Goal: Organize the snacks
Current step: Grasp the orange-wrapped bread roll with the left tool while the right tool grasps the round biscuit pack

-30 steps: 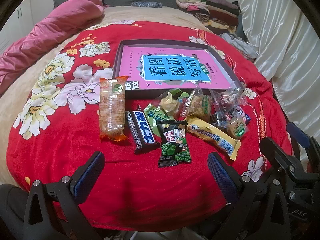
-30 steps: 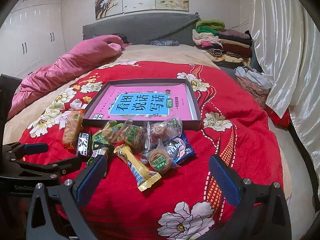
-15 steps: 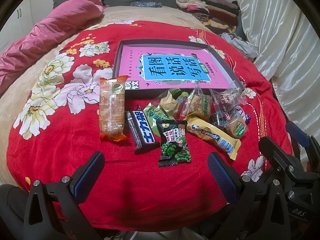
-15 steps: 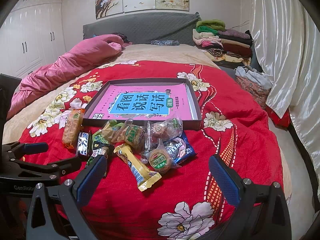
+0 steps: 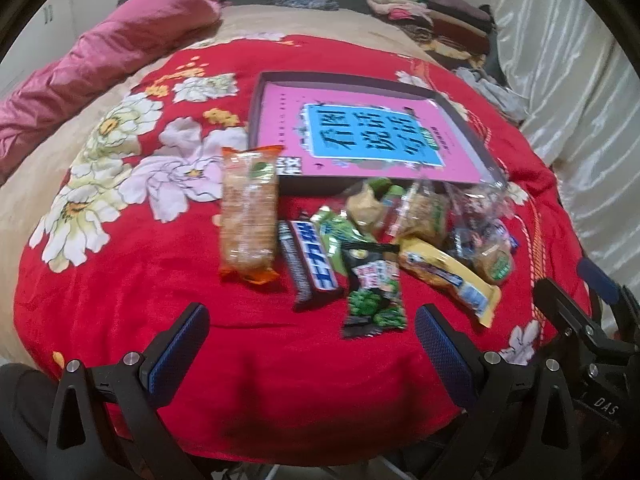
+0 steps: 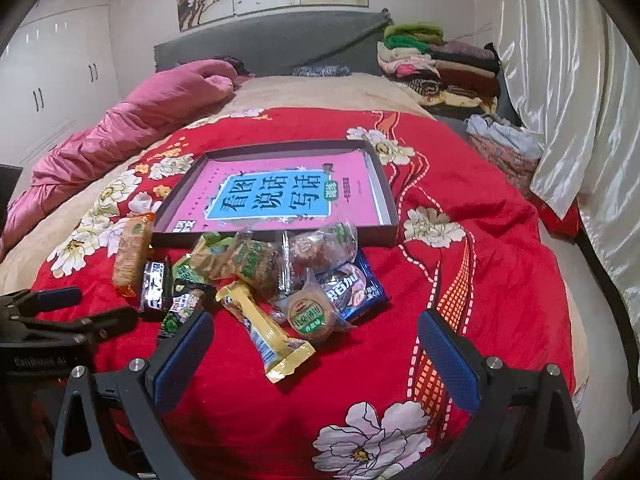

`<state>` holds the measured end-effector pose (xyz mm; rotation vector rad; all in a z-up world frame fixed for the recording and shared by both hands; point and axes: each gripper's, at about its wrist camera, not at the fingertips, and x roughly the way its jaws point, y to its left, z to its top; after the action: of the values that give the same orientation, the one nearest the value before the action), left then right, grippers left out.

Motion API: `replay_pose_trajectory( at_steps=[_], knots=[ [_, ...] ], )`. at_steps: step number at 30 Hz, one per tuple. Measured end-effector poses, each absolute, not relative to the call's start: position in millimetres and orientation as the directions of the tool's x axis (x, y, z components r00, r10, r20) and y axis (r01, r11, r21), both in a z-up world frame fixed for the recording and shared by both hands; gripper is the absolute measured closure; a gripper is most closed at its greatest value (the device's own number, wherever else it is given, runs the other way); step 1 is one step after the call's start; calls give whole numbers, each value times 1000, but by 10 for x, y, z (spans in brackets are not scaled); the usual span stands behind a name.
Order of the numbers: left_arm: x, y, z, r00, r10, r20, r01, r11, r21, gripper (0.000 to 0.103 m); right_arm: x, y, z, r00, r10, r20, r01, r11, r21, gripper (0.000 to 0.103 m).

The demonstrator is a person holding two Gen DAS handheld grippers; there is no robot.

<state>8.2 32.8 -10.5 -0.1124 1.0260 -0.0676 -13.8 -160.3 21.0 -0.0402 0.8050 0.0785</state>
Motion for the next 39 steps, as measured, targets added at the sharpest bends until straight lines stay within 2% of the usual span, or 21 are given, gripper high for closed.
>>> replay_pose_trajectory(
  at_steps=[14,20,25,30,32,39],
  knots=[
    [393,780,-146,545,-16,-838,-117,989,-95,1,44,-1602,107,653,50,-756,-96,995,-18,0],
    [545,818,-243,529,-40,-848,-108,988,-114,1,169,-1692,1,617,48,-786,-85,996,-5,0],
    [600,794,-283,531,-59,-845,-89,988,-125,1,257,-1714,-85,599,3,-800,-87,994,-62,2],
    [650,830,-305,534,-62,-844,-98,986,-134,1,313,-1608,-158,591,-5,-807,-154,981,-119,15],
    [666,864,-309,536,-66,-841,-105,984,-144,1,330,-1552,-197,579,-2,-816,-183,974,-132,24],
    [715,907,-297,551,-71,-831,-108,982,-156,2,370,-1401,-297,564,-13,-826,-254,949,-188,46]
  ],
)
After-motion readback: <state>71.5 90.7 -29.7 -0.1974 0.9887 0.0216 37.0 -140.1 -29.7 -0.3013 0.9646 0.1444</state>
